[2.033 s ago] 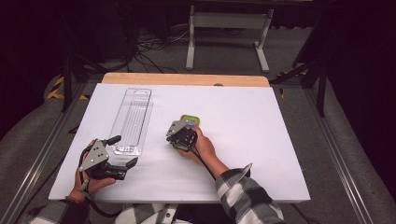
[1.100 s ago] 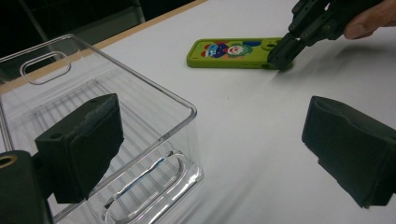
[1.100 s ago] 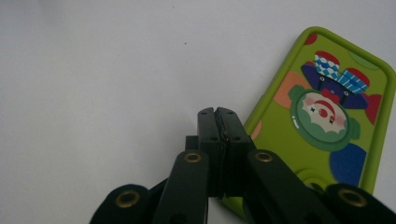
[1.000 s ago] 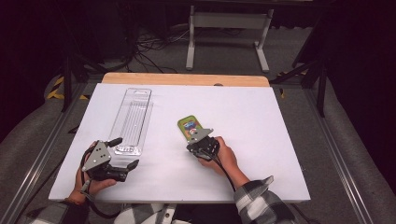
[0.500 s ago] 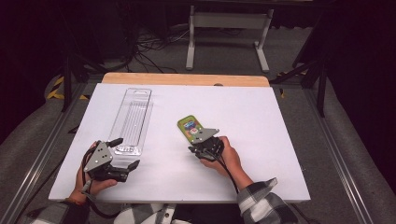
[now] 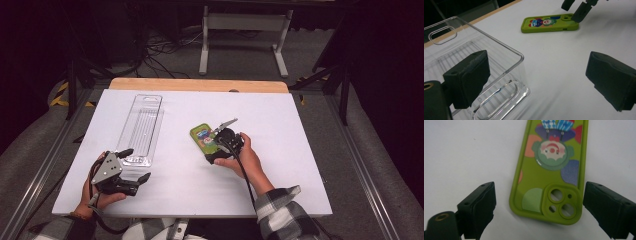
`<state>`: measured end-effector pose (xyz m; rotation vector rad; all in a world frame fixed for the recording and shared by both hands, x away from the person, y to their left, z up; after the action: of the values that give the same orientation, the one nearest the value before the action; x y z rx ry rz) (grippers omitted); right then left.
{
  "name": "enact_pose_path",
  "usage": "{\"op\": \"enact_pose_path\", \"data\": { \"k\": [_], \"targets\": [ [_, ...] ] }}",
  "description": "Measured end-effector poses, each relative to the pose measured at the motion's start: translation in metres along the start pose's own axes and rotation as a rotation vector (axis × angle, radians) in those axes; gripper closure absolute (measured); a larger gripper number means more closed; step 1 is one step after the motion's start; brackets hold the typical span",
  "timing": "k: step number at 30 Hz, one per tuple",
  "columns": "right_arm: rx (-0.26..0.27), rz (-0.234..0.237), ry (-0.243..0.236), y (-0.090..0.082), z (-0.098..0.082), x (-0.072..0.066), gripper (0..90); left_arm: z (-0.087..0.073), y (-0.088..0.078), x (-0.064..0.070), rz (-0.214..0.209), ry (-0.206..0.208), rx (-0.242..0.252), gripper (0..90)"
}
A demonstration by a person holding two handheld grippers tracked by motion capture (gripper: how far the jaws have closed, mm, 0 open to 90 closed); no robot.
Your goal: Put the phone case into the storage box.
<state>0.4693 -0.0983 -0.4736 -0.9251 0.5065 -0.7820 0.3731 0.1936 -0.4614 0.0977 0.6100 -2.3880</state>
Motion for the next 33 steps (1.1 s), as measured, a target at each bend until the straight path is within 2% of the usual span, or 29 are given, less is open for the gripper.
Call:
{"op": "enact_pose_path", "data": {
  "k": [1,3,5,7,12,14,16,19,21,26,30,33],
  "targets": [
    [0.0,0.0,0.0,0.0,0.0,0.0,12.2,0.0,0.0,0.0,0.0,0.0,0.0,6.0],
    [-0.081,-0.013,0.025,0.007,0.002,0.003,11.4,0.0,-0.001,-0.001,0.001,0.003,0.0,6.0],
    [-0.12,-0.039,0.04,0.012,0.006,0.006,11.0,0.0,-0.001,-0.001,0.001,0.004,-0.001,6.0],
    [-0.138,-0.046,0.056,0.015,0.009,0.008,8.5,0.0,-0.001,0.0,-0.001,0.004,-0.003,6.1],
    [-0.184,-0.036,0.061,0.025,0.009,0.009,8.0,-0.001,-0.001,-0.001,-0.001,0.011,-0.014,6.1],
    [-0.196,-0.033,0.056,0.028,0.01,0.008,4.7,0.0,0.0,0.0,-0.003,0.011,-0.012,6.1],
    [-0.219,-0.07,0.026,0.029,0.01,0.007,7.7,-0.001,0.0,0.001,-0.012,0.01,-0.018,6.1],
    [-0.212,-0.08,0.01,0.029,0.011,0.005,9.8,-0.001,0.0,0.001,-0.005,0.018,-0.021,6.1],
    [-0.193,-0.085,0.028,0.028,0.011,0.005,12.3,-0.001,0.0,0.001,-0.005,0.016,-0.022,6.1],
    [-0.163,-0.087,0.036,0.027,0.009,0.005,14.8,-0.001,0.001,0.001,0.006,0.016,-0.024,5.9],
    [-0.124,-0.072,0.024,0.026,0.008,0.006,16.7,0.0,0.002,0.003,0.017,0.03,-0.028,5.6],
    [-0.1,-0.072,0.023,0.025,0.007,0.006,17.0,0.001,0.002,0.003,0.041,0.053,-0.029,5.6]
  ]
}}
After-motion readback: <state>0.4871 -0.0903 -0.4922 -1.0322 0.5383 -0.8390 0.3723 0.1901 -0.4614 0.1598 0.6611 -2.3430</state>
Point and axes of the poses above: each handheld gripper's, and its own axes: y roughly forward along the jaws, z roughly out of its top, x roughly to its right, the point moved 6 cm from there along y, roughly forward along the jaws, and after that the axes turned 5 degrees about y, right-handed, at the moved point
